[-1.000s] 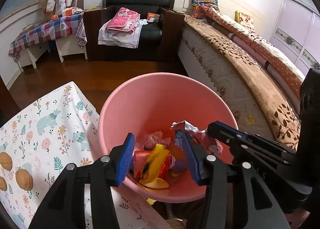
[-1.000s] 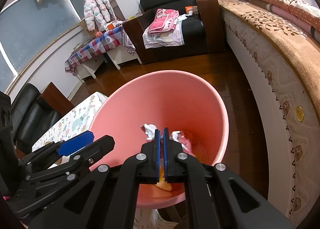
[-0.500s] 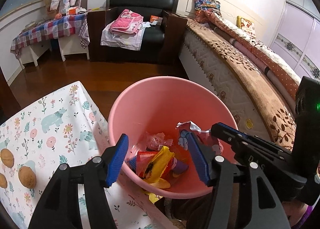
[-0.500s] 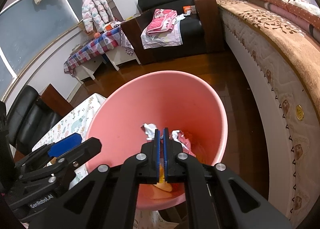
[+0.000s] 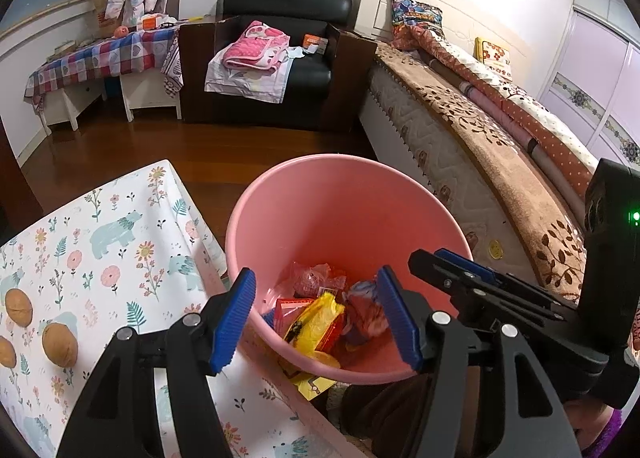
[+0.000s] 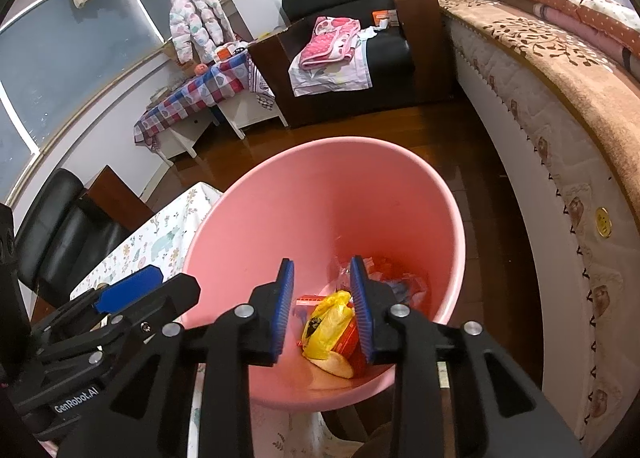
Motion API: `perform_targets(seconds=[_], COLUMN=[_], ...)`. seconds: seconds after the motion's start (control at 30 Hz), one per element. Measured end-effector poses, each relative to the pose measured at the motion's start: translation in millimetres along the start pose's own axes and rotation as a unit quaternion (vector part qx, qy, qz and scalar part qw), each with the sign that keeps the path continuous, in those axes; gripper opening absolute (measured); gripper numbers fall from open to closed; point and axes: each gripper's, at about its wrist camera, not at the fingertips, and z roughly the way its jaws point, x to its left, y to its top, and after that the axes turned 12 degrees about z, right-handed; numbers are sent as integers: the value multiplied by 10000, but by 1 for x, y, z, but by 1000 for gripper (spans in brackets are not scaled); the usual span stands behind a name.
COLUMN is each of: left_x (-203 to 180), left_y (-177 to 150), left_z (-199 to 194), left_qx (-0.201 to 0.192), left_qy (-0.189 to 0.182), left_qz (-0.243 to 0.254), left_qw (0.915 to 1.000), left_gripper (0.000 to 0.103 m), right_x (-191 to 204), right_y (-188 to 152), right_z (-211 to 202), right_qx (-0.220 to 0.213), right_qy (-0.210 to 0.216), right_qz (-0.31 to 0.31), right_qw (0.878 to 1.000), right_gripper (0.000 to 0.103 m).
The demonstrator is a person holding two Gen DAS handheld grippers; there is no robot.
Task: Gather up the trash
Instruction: 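Open the left tool to drop the peel while the right releases the wrapper, then move both tools back from the bucket over the table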
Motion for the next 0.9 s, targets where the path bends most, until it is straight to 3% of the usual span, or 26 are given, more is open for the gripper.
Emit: perform_targets(seconds=[0.27,0.37,0.77,0.9], left_x=[-4,-6,4,6], left_y=[-4,-6,-15,-21], left_z=[-20,-28,-70,-89], left_qx=[-124,-156,-374,-542], left_qy=[49,76,283,544], left_qz=[64,62,-117,-152], left_qw=[9999,9998,9988,9969], left_gripper=[62,62,60,59], right_x=[8,12,37,44], right_y=[-8,-12,-26,-32], right_z=[-13,-19,-47,-56], right_qx=[-9,-41,-320,-368], right_qy=[106,140,258,371], right_qz=[-84,-152,-547,-612], right_qw=[9999,9998,9977,9968], right_gripper=[32,39,50,57])
